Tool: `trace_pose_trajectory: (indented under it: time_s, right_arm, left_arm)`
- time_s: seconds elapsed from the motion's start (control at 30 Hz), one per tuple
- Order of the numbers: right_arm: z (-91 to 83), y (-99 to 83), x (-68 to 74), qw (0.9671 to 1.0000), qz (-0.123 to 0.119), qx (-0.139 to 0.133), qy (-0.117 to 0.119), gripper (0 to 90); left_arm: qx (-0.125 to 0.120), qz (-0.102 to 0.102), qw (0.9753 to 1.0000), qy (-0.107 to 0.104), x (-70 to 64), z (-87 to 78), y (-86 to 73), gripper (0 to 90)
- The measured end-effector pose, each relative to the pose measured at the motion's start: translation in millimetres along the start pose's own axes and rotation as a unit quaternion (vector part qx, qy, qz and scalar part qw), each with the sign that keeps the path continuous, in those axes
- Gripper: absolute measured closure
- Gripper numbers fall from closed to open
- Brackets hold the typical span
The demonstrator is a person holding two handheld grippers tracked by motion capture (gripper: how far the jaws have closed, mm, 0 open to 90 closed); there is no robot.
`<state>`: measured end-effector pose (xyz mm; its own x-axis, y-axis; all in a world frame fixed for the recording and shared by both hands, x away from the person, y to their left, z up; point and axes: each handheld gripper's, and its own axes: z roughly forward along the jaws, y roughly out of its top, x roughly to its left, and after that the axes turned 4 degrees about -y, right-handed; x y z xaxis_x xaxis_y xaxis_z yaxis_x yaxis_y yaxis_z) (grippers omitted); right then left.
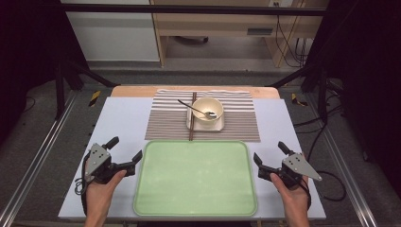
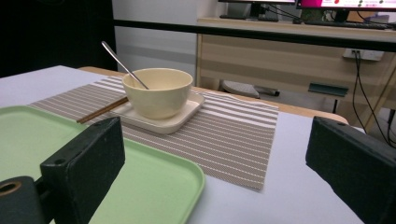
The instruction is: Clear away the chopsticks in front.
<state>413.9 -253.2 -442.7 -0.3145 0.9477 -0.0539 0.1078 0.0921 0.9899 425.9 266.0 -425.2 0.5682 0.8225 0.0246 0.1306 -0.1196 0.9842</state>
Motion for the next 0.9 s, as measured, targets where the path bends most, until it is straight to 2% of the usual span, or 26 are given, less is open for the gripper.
trace_pose_trajectory:
  time_s: [0.1,0.23,0.37,0.4,0.43,0.53,0.67,0.83,0.9]
  right_arm:
    - [-1.6,-0.7,-0.5,0.9999,-0.003,0.007,-0.009,5.8]
    - [-5.5,-1.6,1.3,0.9994,-0.016,0.021,-0.024,7.5]
    - [-12.4,-3.5,3.6,0.9986,-0.025,0.034,-0.031,8.5]
    - [-14.6,-2.9,3.7,0.9985,-0.028,0.035,-0.031,8.5]
    - [-17.1,-2.3,3.6,0.9984,-0.031,0.033,-0.035,8.4]
    - [-21.4,-0.8,4.9,0.9986,-0.031,0.03,-0.031,7.4]
    - [-20.3,1.8,8.4,0.999,-0.032,0.024,-0.019,6.6]
    - [-18.5,5.6,15.0,0.9989,-0.04,0.019,-0.012,6.6]
    - [-17.9,6.6,16.4,0.9988,-0.043,0.016,-0.014,6.8]
  left_arm:
    - [0.016,-0.005,0.9998,-0.008,-4.4,1.9,2.5,6.2]
    - [0.031,0.003,0.9993,-0.021,-14.4,6.2,8.7,7.7]
    - [0.048,0.015,0.9984,-0.025,-21.9,30.5,14.7,9.1]
    - [0.063,0.026,0.9974,-0.025,-23.6,42.0,17.3,9.1]
    - [0.071,0.025,0.9968,-0.027,-25.1,51.0,20.2,9.2]
    - [0.075,0.011,0.9966,-0.033,-29.7,72.6,32.8,10.0]
    - [0.077,0.011,0.9966,-0.028,-34.9,91.1,48.0,11.5]
    - [0.093,0.026,0.9953,-0.012,-38.8,109.4,58.8,14.6]
    - [0.097,0.017,0.9951,-0.011,-38.4,113.9,59.1,15.5]
